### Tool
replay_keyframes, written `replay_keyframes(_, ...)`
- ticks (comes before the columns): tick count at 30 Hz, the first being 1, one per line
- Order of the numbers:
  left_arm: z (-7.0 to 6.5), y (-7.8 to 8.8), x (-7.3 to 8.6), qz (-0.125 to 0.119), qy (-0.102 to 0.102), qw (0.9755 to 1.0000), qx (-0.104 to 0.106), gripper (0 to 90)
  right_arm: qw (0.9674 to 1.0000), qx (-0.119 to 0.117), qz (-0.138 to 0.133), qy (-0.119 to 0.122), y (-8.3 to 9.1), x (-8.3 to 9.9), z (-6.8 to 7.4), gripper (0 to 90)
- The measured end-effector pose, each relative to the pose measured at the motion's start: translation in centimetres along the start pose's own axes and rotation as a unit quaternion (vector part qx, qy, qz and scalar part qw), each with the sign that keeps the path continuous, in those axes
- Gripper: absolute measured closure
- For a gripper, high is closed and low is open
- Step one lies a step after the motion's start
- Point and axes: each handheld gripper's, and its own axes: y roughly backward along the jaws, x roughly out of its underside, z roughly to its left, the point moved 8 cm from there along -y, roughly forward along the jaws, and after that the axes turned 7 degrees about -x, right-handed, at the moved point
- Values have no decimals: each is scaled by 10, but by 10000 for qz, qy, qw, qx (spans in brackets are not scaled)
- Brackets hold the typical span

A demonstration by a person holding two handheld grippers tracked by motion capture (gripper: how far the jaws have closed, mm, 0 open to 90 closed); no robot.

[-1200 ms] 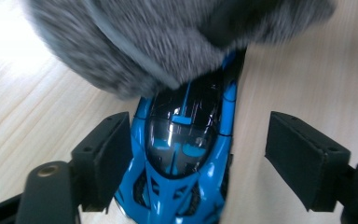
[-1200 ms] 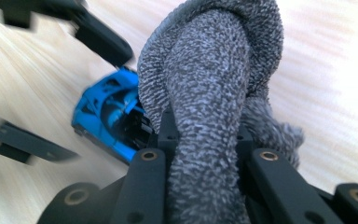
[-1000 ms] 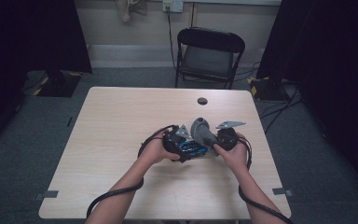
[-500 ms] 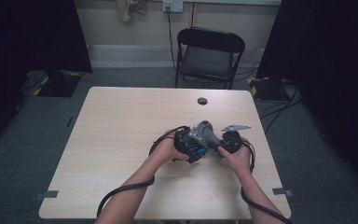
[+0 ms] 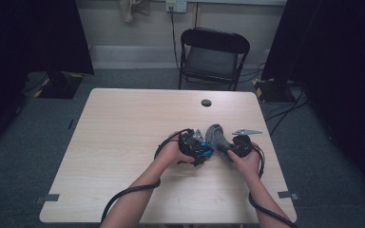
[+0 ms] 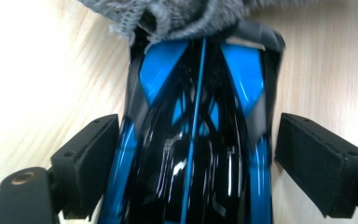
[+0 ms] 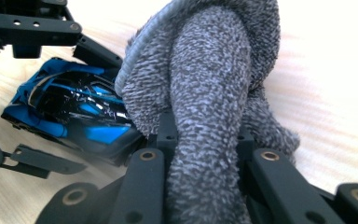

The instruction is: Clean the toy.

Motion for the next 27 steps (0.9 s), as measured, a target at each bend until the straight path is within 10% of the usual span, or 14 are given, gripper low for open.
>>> replay_keyframes(27,11,27,18,22,213,9997,106,168,9992,61,252,316,-11,12,6,728)
